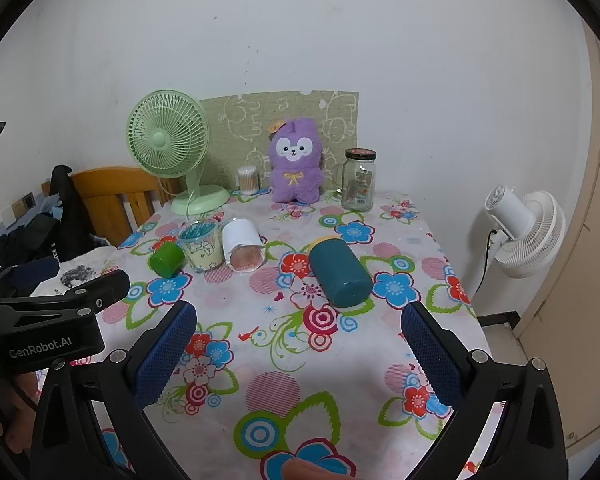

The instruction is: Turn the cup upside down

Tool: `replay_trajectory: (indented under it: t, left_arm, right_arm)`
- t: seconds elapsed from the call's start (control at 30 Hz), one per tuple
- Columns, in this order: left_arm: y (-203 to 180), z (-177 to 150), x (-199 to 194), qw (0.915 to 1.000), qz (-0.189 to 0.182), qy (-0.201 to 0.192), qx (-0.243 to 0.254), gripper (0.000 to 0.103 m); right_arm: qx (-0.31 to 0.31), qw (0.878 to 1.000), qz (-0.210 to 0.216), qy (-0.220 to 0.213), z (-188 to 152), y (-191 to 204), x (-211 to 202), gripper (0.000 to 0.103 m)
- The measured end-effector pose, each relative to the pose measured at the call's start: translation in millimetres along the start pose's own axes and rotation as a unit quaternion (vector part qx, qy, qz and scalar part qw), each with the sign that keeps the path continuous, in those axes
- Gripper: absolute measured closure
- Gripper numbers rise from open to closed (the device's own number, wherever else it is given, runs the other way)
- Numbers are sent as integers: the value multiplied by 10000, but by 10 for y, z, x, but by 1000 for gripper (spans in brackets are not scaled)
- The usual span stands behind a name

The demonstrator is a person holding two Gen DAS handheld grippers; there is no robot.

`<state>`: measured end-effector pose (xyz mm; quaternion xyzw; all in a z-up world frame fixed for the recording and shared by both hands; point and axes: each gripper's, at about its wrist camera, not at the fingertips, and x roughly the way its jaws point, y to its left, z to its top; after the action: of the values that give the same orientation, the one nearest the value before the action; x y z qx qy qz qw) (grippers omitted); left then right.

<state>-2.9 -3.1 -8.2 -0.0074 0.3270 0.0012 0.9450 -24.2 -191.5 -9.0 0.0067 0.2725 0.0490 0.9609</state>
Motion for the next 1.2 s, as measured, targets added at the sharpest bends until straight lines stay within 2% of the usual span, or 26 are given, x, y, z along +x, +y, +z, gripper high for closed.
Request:
replay_trajectory:
  t: [0.63, 1.2]
  left_arm:
    - [8, 5, 4, 10000, -3, 35, -6, 0]
    - [127, 38, 238, 9995, 16, 275, -154, 0]
  right_arm:
    - [-41, 10000, 52, 31, 19, 67, 43, 0]
    - [-41, 9995, 172, 246, 85, 95, 265, 0]
